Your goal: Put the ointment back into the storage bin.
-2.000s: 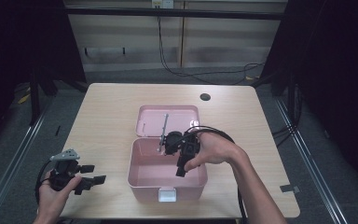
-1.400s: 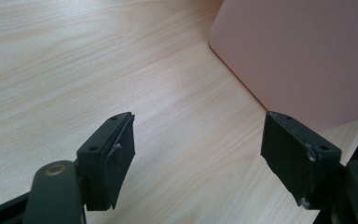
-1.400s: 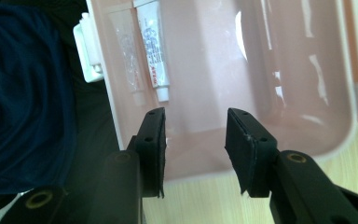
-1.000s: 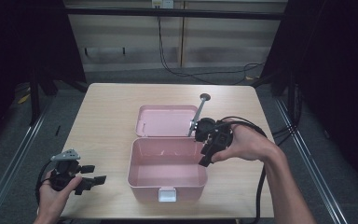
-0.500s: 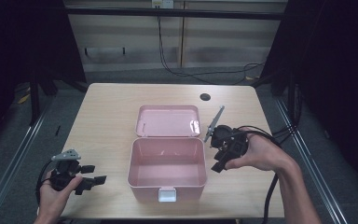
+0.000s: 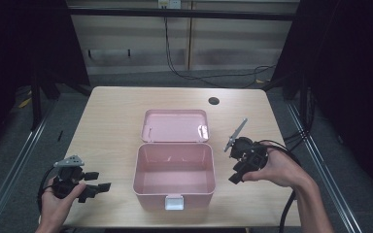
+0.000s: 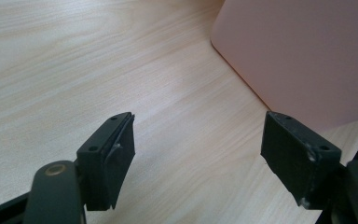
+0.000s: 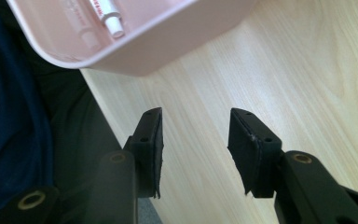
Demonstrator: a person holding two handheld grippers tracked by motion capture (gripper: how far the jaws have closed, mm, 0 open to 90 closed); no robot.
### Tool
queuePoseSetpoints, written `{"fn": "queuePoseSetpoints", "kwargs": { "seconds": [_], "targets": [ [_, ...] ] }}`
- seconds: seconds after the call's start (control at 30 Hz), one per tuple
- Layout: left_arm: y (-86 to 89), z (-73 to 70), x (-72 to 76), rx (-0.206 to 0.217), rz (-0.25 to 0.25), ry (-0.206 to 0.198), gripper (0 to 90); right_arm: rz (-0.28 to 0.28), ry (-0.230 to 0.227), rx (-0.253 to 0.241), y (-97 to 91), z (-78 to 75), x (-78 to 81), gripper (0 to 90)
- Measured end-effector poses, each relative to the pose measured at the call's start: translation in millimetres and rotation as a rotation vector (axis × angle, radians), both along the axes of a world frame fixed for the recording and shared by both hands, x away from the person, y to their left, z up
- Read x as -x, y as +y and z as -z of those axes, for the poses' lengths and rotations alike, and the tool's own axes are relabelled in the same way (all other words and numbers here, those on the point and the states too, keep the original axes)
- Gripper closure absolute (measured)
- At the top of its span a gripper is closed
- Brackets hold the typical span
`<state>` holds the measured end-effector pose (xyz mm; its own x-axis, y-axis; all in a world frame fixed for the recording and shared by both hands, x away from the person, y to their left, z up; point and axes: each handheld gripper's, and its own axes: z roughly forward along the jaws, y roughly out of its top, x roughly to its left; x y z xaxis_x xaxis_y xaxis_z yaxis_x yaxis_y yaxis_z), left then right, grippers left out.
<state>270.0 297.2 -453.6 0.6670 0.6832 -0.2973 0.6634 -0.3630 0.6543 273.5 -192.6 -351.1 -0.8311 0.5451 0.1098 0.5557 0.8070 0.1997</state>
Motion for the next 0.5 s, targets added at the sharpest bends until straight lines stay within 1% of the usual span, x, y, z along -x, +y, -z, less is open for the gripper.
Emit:
{"fn": "queuePoseSetpoints", "kwargs": {
  "seconds": [0.07, 0.1, 0.23, 0.33, 0.37, 0.4, 0.47, 0.5],
  "targets": [
    [0.2, 0.0, 0.0, -0.001, -0.001, 0.001, 25.7, 0.019, -0.004, -0.014, -3.9, 3.4, 0.6, 55.7],
    [0.0, 0.0, 0.1, 0.000, -0.001, 0.001, 25.7, 0.026, -0.010, -0.014, -5.5, 4.6, 0.5, 55.7],
    [-1.0, 0.3, 0.4, -0.009, 0.006, 0.002, 25.7, 0.090, -0.044, -0.031, -14.3, 13.9, -0.2, 55.6],
    [-1.0, 0.3, 0.4, -0.008, 0.005, 0.001, 25.7, 0.116, -0.039, -0.020, -18.5, 21.9, 0.2, 55.6],
    [-0.6, 0.1, 0.4, -0.006, 0.007, 0.004, 25.7, 0.141, -0.039, -0.013, -19.9, 24.9, 0.6, 55.6],
    [-0.6, 0.2, 0.6, -0.002, -0.001, 0.000, 25.7, 0.152, -0.036, -0.011, -20.4, 26.6, 1.1, 55.6],
    [-0.7, 0.1, 0.5, -0.003, -0.002, 0.002, 25.7, 0.153, -0.027, -0.022, -23.7, 33.0, 2.0, 55.6],
    [-0.8, 0.2, 0.3, -0.004, -0.002, 0.004, 25.7, 0.163, -0.028, -0.019, -24.9, 35.6, 2.1, 55.5]
  ]
}}
